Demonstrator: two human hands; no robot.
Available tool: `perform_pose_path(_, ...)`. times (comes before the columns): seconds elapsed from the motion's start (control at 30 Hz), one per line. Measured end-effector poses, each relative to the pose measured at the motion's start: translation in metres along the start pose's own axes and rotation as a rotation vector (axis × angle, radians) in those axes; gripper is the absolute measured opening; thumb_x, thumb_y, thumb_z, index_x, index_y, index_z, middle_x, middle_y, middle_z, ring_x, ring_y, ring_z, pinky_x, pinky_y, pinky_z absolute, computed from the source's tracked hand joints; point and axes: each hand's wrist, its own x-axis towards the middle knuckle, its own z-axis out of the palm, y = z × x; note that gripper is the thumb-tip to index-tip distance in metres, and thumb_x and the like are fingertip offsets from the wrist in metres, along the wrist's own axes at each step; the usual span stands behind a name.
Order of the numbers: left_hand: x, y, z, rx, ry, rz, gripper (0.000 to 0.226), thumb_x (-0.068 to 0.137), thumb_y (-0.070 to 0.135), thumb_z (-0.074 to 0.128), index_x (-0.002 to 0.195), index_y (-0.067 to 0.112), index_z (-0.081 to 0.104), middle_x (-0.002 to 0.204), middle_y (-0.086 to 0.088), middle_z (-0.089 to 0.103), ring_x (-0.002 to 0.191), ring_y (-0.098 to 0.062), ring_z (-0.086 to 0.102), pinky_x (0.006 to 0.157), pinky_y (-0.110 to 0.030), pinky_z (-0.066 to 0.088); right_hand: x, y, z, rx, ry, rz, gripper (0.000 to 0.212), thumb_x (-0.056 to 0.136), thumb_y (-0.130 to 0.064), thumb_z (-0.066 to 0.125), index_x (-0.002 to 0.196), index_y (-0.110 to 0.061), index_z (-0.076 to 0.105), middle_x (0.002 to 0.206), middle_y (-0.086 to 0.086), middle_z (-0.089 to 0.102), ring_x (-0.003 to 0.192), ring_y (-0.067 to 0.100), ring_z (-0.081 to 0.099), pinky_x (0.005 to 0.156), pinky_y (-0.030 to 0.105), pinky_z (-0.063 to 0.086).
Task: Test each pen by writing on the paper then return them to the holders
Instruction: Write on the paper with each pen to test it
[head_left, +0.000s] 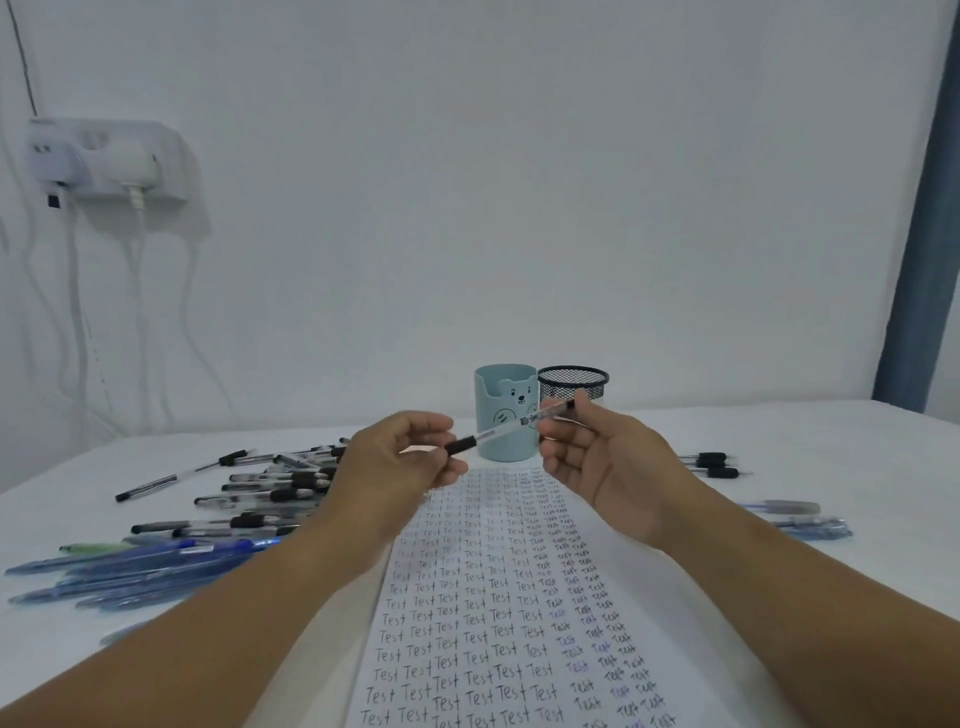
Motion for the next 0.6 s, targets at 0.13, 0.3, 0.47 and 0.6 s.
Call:
perform_pose_path(0.13,-0.003,-0.007,0.002,0.187,-0.024,0.099,0.031,0.091,-0.006,0.066,0.096,0.024,0.073,0.088,0.002,0.077,0.078,-0.011,0.072,0.065,-0.022,0.053,-0.002,0.004,0.002,0.006,-0.094,0.099,0.049,0.1,-0.047,0.048,0.111,-0.005,0.071,0.086,0.012,0.07,0.063,0.021,0.061,0.062,0.031,0.054)
perform_pose_path(0.3,-0.007,-0.01,0.01,0.137,-0.033,0.151,0.035,0.087,-0.01,0.068,0.093,0.024,0.073,0.086,0.003,0.076,0.079,-0.013,0.072,0.066,-0.018,0.053,-0.002,0.006,0.006,0.026,-0.141,0.061,0.049,0.095,-0.053,0.052,0.1,-0.012,0.078,0.083,0.013,0.068,0.065,0.022,0.061,0.063,0.031,0.054)
perform_pose_path(0.47,-0.006,-0.009,0.012,0.092,-0.048,0.163,0.033,0.086,-0.008,0.071,0.094,0.024,0.074,0.088,0.01,0.076,0.082,-0.01,0.073,0.073,-0.023,0.055,-0.001,0.009,0.001,-0.001,-0.133,0.017,0.055,0.095,-0.058,0.047,0.105,-0.012,0.075,0.083,0.012,0.067,0.063,0.024,0.061,0.062,0.032,0.054)
perform_pose_path(0.6,-0.007,-0.009,0.017,0.138,-0.105,0.194,0.029,0.087,-0.001,0.074,0.098,0.026,0.072,0.09,0.008,0.077,0.081,-0.006,0.073,0.07,-0.017,0.054,-0.004,0.01,0.003,-0.231,-0.083,-0.107,0.05,0.078,-0.051,0.069,0.105,-0.009,0.065,0.076,0.008,0.06,0.061,0.019,0.056,0.066,0.032,0.051)
